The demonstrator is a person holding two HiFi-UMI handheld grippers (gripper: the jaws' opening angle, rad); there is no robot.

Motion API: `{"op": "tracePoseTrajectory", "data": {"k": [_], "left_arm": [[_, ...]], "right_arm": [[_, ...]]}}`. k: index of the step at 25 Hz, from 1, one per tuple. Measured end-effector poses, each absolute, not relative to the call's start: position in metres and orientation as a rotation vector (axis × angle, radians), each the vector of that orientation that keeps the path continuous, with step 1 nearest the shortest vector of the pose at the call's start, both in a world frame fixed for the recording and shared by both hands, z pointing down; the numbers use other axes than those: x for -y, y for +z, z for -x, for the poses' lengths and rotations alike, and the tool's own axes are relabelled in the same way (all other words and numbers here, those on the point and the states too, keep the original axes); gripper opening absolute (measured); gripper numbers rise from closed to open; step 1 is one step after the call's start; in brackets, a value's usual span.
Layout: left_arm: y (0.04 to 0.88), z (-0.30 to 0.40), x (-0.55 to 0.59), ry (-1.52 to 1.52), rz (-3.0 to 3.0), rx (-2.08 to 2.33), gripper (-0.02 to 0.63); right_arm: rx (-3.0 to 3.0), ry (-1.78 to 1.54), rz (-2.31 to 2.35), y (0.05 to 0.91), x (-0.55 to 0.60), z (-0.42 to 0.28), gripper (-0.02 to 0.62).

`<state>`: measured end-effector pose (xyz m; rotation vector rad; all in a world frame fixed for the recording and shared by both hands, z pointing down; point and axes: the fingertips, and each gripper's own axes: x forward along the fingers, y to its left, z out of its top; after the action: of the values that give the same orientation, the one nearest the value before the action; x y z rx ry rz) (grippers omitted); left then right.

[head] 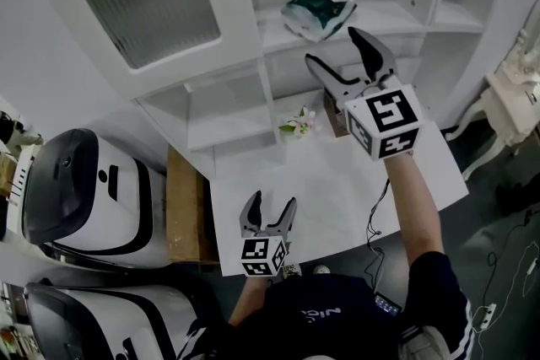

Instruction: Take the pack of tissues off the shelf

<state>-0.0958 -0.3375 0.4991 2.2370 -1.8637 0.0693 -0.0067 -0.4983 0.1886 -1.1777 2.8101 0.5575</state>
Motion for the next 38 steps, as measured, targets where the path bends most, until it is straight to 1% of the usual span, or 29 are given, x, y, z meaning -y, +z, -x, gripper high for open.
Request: {"op": "tracePoseTrajectory", "data": {"k": [9,13,16,20,21,22,27,34,38], "left_arm": [[0.508,0.112,0.336,0.073,-2.181,1.886,0.350],[0.512,0.121,0.332,0.066,-2.151,1.900,0.350],[0.515,0.128,0.330,0.056,-2.125,1.912,0.350],[0.520,0.137,0.326,0.037,-2.077,1.930,0.350],[0.522,0.139,0.324,0.038,-2.070,1.935,0.350],[0.522,0.140,0.323,0.039,-2.066,1.938,0.350],[0.526,0.144,0.320,0.047,-2.053,1.952,0.350],[0.533,0.137,0.312,0.072,-2.062,1.922,0.350],[0.535,0.135,0.311,0.083,-2.070,1.908,0.350]], "right_arm": [[-2.839,0.672,1.235,0.169,0.540,0.038,0.348],[-2.842,0.653,1.264,0.168,0.554,0.044,0.316],[-2.845,0.601,1.320,0.171,0.563,0.043,0.255],[-2.850,0.540,1.376,0.174,0.569,0.040,0.062],[-2.844,0.524,1.381,0.175,0.570,0.039,0.029],[-2.837,0.514,1.383,0.176,0.571,0.037,0.018],[-2.810,0.571,1.393,0.175,0.569,0.037,0.014],[-2.679,0.827,1.404,0.145,0.527,0.026,0.012],[-2.625,0.874,1.395,0.132,0.508,0.016,0.012]]}}
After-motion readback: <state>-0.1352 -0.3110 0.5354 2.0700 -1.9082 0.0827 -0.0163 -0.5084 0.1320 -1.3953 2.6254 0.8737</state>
